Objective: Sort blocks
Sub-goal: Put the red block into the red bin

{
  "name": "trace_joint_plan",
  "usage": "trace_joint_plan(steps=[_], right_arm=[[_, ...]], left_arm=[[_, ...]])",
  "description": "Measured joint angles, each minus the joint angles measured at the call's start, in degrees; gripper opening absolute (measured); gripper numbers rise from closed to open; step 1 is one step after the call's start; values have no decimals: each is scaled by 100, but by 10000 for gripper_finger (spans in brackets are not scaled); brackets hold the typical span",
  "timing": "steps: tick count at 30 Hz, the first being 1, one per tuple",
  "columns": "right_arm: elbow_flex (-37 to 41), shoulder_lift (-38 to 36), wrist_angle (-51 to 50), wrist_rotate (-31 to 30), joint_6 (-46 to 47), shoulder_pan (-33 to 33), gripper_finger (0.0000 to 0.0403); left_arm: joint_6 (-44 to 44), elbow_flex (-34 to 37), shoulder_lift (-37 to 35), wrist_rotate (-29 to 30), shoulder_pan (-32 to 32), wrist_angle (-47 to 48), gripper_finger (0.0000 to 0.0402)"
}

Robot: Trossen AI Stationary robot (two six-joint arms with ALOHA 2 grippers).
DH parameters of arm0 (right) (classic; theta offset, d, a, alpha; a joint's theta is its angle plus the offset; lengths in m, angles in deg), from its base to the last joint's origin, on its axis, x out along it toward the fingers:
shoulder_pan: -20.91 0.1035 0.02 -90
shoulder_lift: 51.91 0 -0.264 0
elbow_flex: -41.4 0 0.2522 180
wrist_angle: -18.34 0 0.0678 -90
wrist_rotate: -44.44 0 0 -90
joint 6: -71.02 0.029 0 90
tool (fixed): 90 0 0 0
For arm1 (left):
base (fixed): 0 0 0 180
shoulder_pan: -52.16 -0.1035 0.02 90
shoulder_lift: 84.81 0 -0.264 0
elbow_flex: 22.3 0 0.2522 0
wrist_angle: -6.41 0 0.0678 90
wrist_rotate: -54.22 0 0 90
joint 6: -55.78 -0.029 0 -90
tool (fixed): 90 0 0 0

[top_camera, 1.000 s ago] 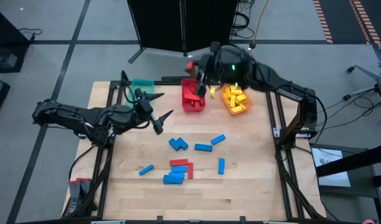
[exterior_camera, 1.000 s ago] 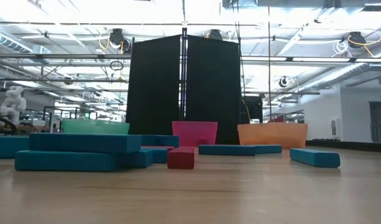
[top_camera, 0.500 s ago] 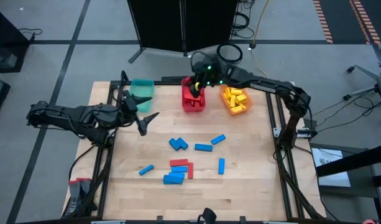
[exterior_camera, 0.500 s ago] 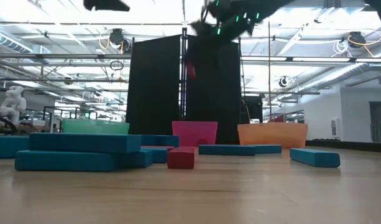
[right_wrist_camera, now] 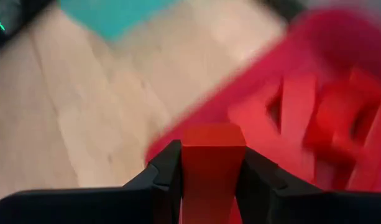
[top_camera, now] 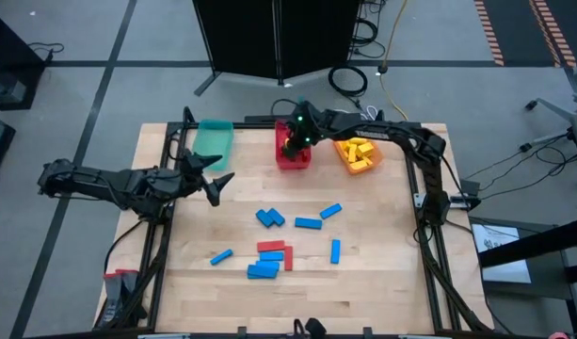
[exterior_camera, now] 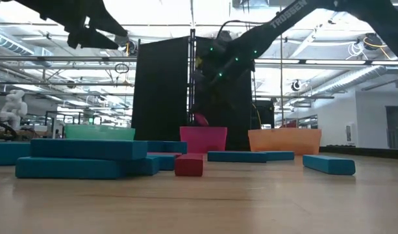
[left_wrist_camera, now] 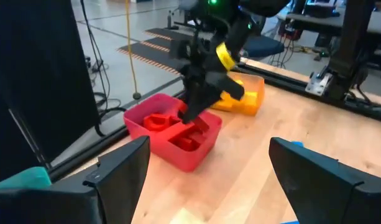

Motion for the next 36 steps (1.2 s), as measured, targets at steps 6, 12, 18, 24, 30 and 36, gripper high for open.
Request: trace_joint_plan(steps=[6, 12, 18, 24, 30, 36], right_arm=[[0, 44, -781, -158, -260, 79, 91], [0, 44, -813, -491, -363, -9, 92], [0, 44, -762, -389, -365, -24, 226], [-396, 44, -959, 587, -342, -95, 322], [-2110, 44, -1784, 2447, -404, -248, 323], [-4201, 33, -3121, 4404, -502, 143, 311]], left_arm=[[121, 29, -2, 82, -13, -5, 333], [118, 29, -2, 140, -15, -2, 333], [102, 30, -2, 154, -15, 11, 333], [65, 29, -2, 127, -15, 14, 333], [-48, 29, 72, -1402, -15, -378, 333], [-574, 14, 700, -2649, 68, -610, 333]])
